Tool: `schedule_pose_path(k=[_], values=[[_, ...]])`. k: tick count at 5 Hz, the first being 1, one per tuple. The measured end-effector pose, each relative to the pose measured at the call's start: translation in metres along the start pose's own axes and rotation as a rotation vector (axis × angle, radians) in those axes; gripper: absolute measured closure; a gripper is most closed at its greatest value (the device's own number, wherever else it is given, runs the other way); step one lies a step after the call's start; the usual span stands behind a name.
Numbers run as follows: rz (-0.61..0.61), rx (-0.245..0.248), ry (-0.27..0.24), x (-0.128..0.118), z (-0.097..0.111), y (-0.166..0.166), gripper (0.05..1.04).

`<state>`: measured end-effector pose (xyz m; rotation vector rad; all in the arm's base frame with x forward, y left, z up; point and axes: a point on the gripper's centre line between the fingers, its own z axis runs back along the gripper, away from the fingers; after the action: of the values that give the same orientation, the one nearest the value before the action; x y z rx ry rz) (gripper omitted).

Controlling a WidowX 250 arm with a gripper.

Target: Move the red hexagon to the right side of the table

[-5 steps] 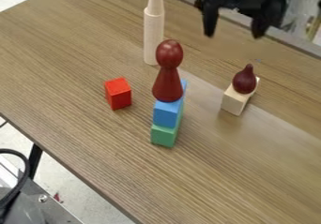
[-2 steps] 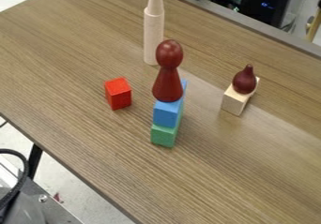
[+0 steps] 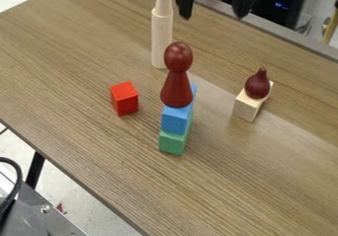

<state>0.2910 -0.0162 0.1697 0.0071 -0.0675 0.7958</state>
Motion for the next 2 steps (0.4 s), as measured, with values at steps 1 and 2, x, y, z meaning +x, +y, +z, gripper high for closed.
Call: schedule_pose_path(k=[1, 2], values=[[0.010, 0.041, 0.033, -0.007, -0.022, 0.011, 0.083], [0.010, 0.061, 0.056, -0.013, -0.034, 0.017, 0.083]])
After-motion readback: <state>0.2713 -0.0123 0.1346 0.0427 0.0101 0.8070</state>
